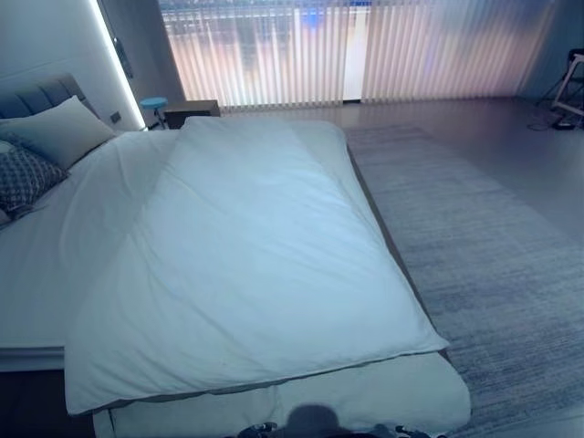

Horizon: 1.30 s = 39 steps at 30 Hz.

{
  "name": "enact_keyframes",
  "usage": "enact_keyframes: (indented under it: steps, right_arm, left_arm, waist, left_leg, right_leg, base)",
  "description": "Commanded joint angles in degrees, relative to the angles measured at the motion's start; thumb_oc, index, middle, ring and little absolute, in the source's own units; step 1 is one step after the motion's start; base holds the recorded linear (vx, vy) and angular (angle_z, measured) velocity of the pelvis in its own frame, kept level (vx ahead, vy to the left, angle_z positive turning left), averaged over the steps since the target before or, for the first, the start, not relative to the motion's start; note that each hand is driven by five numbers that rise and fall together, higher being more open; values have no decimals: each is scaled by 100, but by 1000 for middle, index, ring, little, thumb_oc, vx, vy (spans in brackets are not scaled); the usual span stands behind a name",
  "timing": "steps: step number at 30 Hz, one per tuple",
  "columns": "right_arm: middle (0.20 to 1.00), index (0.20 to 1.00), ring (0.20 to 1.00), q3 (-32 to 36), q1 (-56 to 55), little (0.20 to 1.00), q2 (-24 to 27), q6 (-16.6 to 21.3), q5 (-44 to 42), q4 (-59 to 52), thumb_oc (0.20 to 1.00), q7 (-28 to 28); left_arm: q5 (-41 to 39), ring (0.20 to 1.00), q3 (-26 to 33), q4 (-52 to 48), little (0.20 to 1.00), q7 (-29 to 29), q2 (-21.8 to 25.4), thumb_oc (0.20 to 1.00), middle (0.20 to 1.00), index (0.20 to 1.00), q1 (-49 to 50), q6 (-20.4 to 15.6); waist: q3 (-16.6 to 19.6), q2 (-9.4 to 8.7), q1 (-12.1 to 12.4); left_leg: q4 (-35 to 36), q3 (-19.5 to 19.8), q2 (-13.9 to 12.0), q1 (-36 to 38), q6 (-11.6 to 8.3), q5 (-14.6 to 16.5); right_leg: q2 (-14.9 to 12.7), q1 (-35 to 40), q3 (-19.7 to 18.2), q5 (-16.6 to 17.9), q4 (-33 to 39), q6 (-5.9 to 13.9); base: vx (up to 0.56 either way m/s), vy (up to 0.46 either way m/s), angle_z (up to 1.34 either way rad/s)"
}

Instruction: Make the bed

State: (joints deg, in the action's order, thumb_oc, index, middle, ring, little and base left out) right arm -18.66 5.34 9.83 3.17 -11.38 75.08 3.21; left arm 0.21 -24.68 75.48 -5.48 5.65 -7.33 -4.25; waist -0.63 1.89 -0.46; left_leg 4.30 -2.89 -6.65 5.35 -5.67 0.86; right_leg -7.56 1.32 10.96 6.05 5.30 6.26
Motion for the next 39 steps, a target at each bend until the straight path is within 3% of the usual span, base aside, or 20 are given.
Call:
enact_keyframes:
  steps: [1,3,6,11,12,13,15,17,19,21,27,39]
  right_arm:
    - [1000,1000,1000,-127,257,1000,-256,161,-26,449,1000,12]
    - [1000,1000,1000,-101,263,1000,-250,197,-103,381,1000,12]
    - [1000,1000,1000,-84,282,1000,-259,284,-429,137,1000,-15]
    - [1000,1000,1000,-241,591,1000,-176,386,-1016,-369,1000,-110]
    - [1000,1000,1000,-241,593,1000,-176,386,-1017,-369,1000,-110]
    - [1000,1000,1000,-324,714,1000,-131,386,-1201,-621,1000,-134]
    - [1000,1000,1000,-365,731,1000,-120,358,-1236,-701,1000,-184]
    - [1000,1000,1000,-423,788,1000,-28,380,-1451,-1153,1000,-243]
    - [1000,1000,1000,-458,876,1000,22,387,-1490,-1260,1000,-262]
    - [1000,1000,1000,-498,1081,1000,97,420,-1590,-1575,1000,-284]
    - [1000,1000,1000,-599,1041,1000,167,452,-1864,-2334,1000,-310]
    - [1000,1000,1000,-829,994,1000,172,491,-2123,-2893,1000,-503]
  left_arm:
    - [-298,1000,74,422,1000,-49,-111,1000,1000,1000,-403,-144]
    - [-437,1000,129,395,1000,-46,-106,1000,1000,1000,-397,-178]
    - [-1603,1000,535,106,1000,61,-72,1000,1000,1000,-419,-321]
    - [-3542,1000,1020,-415,1000,216,-48,1000,1000,1000,-853,-476]
    - [-3543,1000,1021,-414,1000,215,-48,1000,1000,1000,-856,-475]
    - [-4174,1000,1203,-616,1000,376,-4,1000,1000,1000,-1190,-509]
    - [-4266,1000,1234,-654,1000,505,1,1000,1000,1000,-1291,-508]
    - [-4865,1000,1383,-1005,1000,705,-3,1000,1000,1000,-1691,-628]
    - [-5095,1000,1430,-1135,1000,771,-31,1000,1000,1000,-1874,-699]
    - [-5631,1000,1670,-1416,1000,723,-89,1000,1000,1000,-2172,-767]
    - [-6522,1000,2194,-1715,1000,862,-97,1000,1000,1000,-2654,-1027]
    - [-7359,1000,2944,-1602,1000,1557,198,1000,1000,1000,-3470,-1535]
  waist:
    - [-59,-395,106]
    - [-88,-415,117]
    - [-265,-475,129]
    - [-1006,-495,105]
    - [-1002,-496,105]
    - [-1233,-503,59]
    - [-1253,-498,25]
    - [-1628,-495,-44]
    - [-1761,-503,-81]
    - [-1997,-565,-129]
    - [-1957,-642,-329]
    - [-2036,-780,-421]
  left_leg:
    - [70,156,384,-244,359,2]
    - [70,150,393,-266,371,5]
    - [70,108,397,-380,365,-35]
    - [70,52,331,-823,327,-290]
    - [70,51,331,-829,327,-292]
    - [70,54,221,-1127,235,-409]
    - [70,67,188,-1240,214,-445]
    - [70,91,198,-1511,171,-614]
    - [-227,87,228,-1831,165,-602]
    - [-1087,108,291,-2553,172,-475]
    - [-2104,150,311,-3762,134,-193]
    - [-2186,132,340,-4184,176,-167]
  right_leg:
    - [-64,16,27,-193,-30,125]
    - [-61,-18,29,-176,-30,133]
    - [-38,-159,10,-125,-30,135]
    - [64,-886,-85,-129,-518,76]
    - [64,-897,-87,-132,-527,75]
    - [138,-1283,-43,-210,-785,47]
    - [150,-1399,-32,-231,-863,42]
    - [152,-1721,45,-291,-1116,12]
    - [95,-2002,50,-312,-1298,0]
    - [5,-2595,-7,-366,-1831,-15]
    - [-80,-3620,-125,-548,-2620,-51]
    - [-79,-4003,-174,-517,-2651,-47]
  base:
    - [0,32,4]
    - [-5,30,3]
    - [-50,11,-1]
    - [-209,-28,-3]
    - [-279,-82,-13]
    - [-206,-79,-9]
    - [-169,-74,-1]
    - [-247,-74,2]
    - [-237,-26,5]
    - [-244,-28,8]
    - [-116,-23,6]
    - [-18,13,-2]
